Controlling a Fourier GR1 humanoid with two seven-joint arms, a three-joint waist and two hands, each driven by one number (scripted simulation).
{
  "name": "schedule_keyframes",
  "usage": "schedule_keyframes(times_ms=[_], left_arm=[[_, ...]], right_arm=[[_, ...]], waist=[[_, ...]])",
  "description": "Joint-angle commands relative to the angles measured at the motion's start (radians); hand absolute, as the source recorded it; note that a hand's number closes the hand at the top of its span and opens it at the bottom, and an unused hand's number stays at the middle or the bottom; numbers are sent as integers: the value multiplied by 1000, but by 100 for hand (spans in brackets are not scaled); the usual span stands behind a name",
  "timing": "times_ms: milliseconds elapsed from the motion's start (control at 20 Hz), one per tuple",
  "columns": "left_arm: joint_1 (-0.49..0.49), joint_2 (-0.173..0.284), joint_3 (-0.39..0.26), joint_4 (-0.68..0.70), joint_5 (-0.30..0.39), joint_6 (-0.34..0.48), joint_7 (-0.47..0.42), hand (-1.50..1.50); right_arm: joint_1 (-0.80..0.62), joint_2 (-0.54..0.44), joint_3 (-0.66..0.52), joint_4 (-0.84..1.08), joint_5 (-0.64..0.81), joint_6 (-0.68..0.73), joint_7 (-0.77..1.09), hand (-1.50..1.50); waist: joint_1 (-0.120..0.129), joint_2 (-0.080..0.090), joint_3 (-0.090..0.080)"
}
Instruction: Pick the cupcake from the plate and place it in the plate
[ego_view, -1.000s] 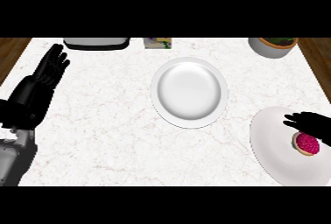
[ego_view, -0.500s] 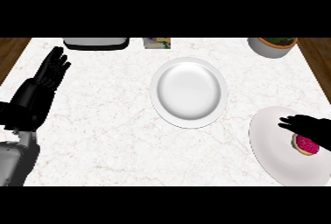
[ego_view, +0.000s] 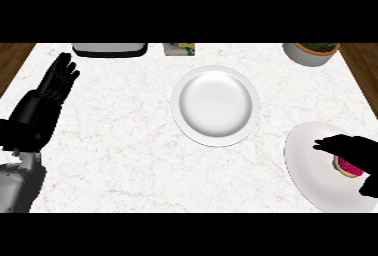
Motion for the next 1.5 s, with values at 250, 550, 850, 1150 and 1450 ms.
schedule_keyframes(times_ms=[250, 550, 850, 1150, 1450], left_arm=[[6, -7, 41, 105, 5, -62, -71, 0], [51, 6, 64, 26, -14, 8, -11, 0], [87, 28, 99, 26, -20, 23, -12, 0], [81, 27, 77, 2, -13, -1, 2, 0], [57, 22, 67, -9, -5, -11, 16, 0]], right_arm=[[-36, 81, -98, 94, -40, -275, -143, 150], [117, 156, -327, 105, -120, -278, 366, 150], [246, 254, -484, 30, -154, -440, 711, 150], [284, 454, -410, -314, -143, -516, 848, 150], [265, 640, -239, -676, -70, -525, 990, 150]], waist=[[-2, 2, 0], [-111, -31, -5], [-159, -42, -14], [-113, -39, -13], [-75, -33, -10]])
